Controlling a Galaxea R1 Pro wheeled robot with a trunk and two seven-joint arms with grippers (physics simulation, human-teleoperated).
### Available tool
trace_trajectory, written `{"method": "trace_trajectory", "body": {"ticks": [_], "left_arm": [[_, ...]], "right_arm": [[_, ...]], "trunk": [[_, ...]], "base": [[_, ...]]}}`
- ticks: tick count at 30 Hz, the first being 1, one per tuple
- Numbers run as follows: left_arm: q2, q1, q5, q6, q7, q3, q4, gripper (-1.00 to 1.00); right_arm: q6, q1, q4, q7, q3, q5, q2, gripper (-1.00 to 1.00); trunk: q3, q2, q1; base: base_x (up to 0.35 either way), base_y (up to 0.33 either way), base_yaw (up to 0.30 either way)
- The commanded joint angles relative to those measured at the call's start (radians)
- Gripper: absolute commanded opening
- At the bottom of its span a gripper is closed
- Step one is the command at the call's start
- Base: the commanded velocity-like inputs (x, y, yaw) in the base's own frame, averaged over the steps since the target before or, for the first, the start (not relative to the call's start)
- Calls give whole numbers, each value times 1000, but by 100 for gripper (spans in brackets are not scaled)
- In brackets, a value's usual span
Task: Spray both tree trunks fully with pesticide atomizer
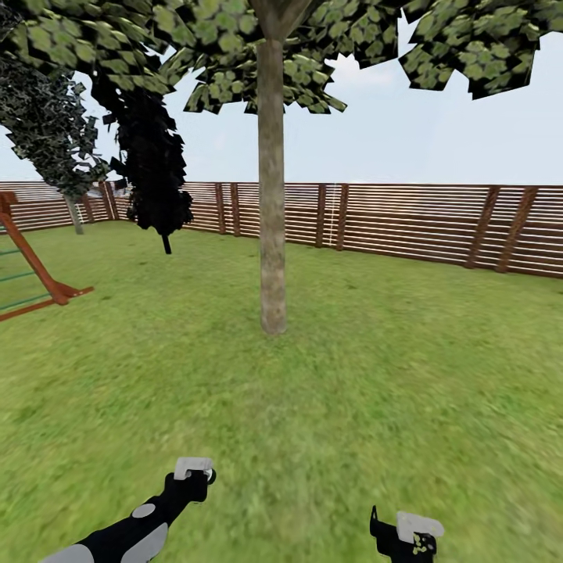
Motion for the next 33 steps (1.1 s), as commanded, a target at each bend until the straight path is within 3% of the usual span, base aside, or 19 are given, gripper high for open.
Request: {"method": "trace_trajectory", "body": {"ticks": [1,33], "left_arm": [[0,-2,9,-5,3,-8,-2,-100],[1,-2,9,-5,3,-8,-2,-100]], "right_arm": [[-6,-2,-1,-6,8,-10,-1,100],[-5,-2,-1,-6,10,-10,-1,100]], "trunk": [[-2,-2,1],[-2,-2,1]], "base": [[334,0,-1],[334,0,-20]]}}
